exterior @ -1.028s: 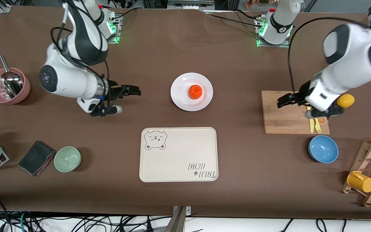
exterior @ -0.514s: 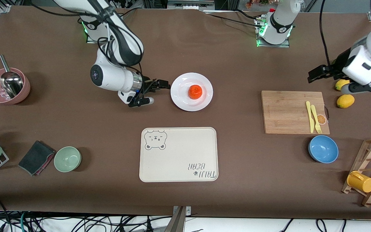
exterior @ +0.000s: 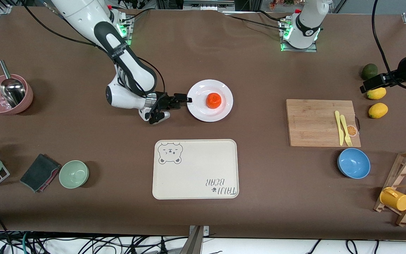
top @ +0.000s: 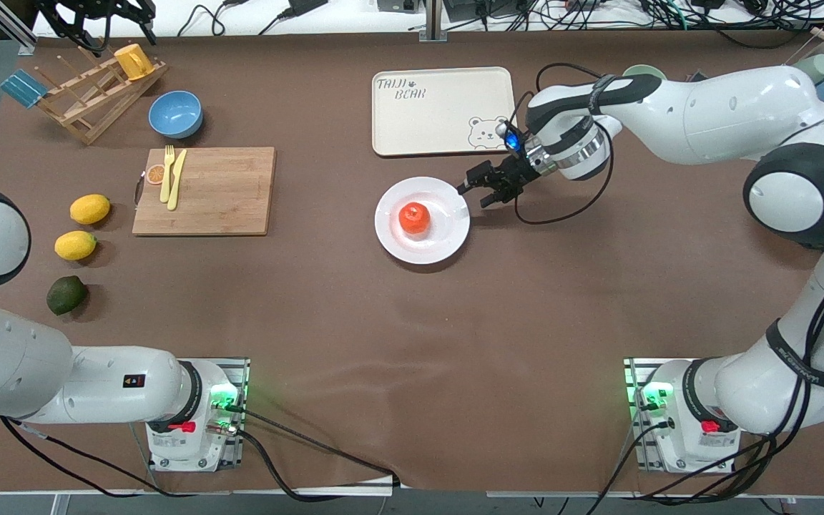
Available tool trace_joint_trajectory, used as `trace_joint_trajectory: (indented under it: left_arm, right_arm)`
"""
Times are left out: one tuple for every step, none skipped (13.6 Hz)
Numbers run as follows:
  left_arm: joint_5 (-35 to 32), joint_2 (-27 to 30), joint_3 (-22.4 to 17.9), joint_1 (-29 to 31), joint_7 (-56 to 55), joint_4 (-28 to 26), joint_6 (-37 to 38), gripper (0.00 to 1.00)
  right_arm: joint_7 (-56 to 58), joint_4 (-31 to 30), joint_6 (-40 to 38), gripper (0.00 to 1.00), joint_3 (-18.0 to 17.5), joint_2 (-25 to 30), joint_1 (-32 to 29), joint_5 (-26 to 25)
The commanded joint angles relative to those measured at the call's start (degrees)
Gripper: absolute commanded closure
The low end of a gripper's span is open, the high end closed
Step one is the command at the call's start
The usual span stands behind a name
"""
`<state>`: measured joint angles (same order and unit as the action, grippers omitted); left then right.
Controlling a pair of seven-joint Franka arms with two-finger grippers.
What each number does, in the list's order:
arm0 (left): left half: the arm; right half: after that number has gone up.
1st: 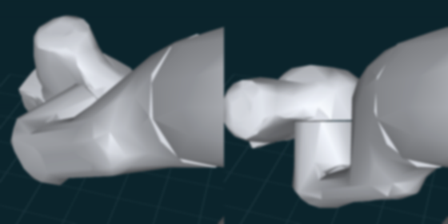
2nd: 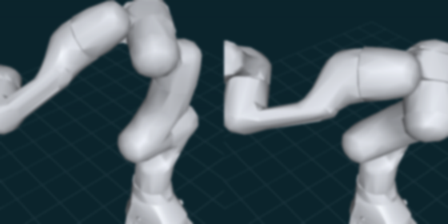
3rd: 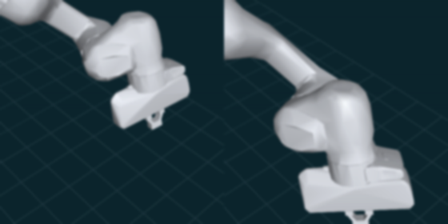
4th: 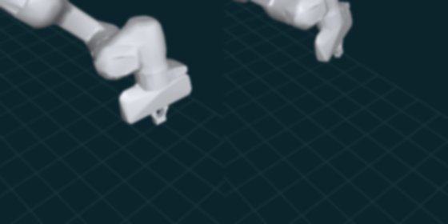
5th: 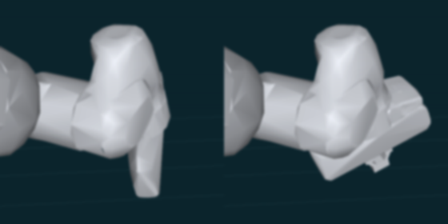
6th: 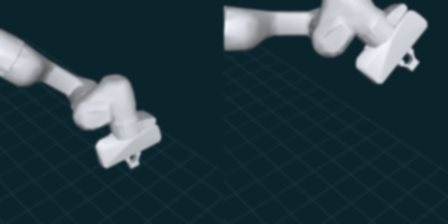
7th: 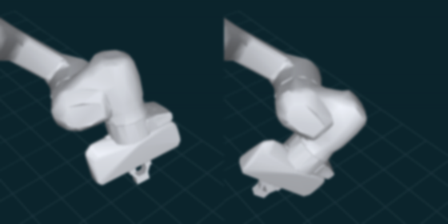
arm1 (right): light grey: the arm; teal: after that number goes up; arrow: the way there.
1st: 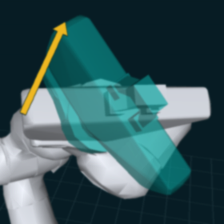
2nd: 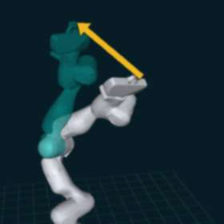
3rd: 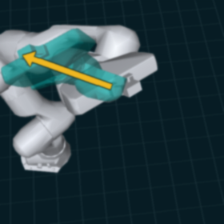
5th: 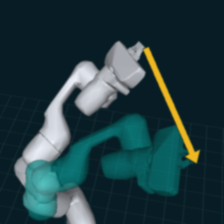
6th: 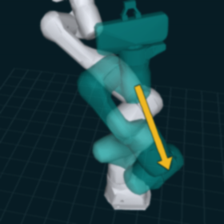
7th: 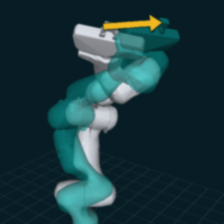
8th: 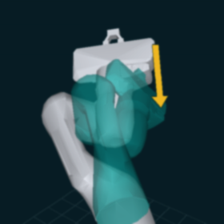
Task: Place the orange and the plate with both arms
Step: 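Grip the plate rim with the right gripper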
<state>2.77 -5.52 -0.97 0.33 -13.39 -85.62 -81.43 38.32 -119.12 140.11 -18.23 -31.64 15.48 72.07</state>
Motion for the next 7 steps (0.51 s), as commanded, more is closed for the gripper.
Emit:
trace_joint_trajectory:
  left_arm:
    - [-0.83, -0.73, -1.4, -1.65, -0.93, 1.17, 1.89, 0.0]
    - [-0.4, 0.49, -1.4, -1.03, -1.11, 0.29, 1.54, 0.0]
    - [-0.31, 1.11, -1.4, -0.94, -1.11, -0.24, 1.53, 0.0]
    - [-0.3, 1.38, -1.31, -1.03, -1.28, 0.28, 2.06, 0.0]
    - [-0.3, 1.3, -1.14, -1.12, -1.9, 0.98, 2.15, 0.0]
    - [-0.3, 0.86, -1.14, -1.12, -1.55, 1.51, 1.97, 0.0]
    - [-0.3, 0.42, -1.14, -1.46, -1.81, 1.43, 2.06, 0.0]
  right_arm:
    - [3.77, 0.65, 3.85, 0.12, -0.66, -2.11, 2.01, 3.77]
    - [4.82, 0.65, 3.86, 0.23, -0.66, -2.2, 2.71, 5.87]
    - [7.18, 0.65, 3.86, 0.35, -0.66, -2.81, 2.98, 7.46]
    - [9.47, 0.73, 3.86, 0.43, -0.66, -3.69, 2.89, 8.43]
    - [10.1, 0.74, 3.69, 0.53, -0.66, -3.87, 2.8, 9.49]
    - [10.11, 0.74, 3.6, 0.63, -0.66, -3.87, 2.89, 9.67]
    - [10.11, 0.82, 3.68, 0.73, -0.66, -3.87, 2.98, 9.67]
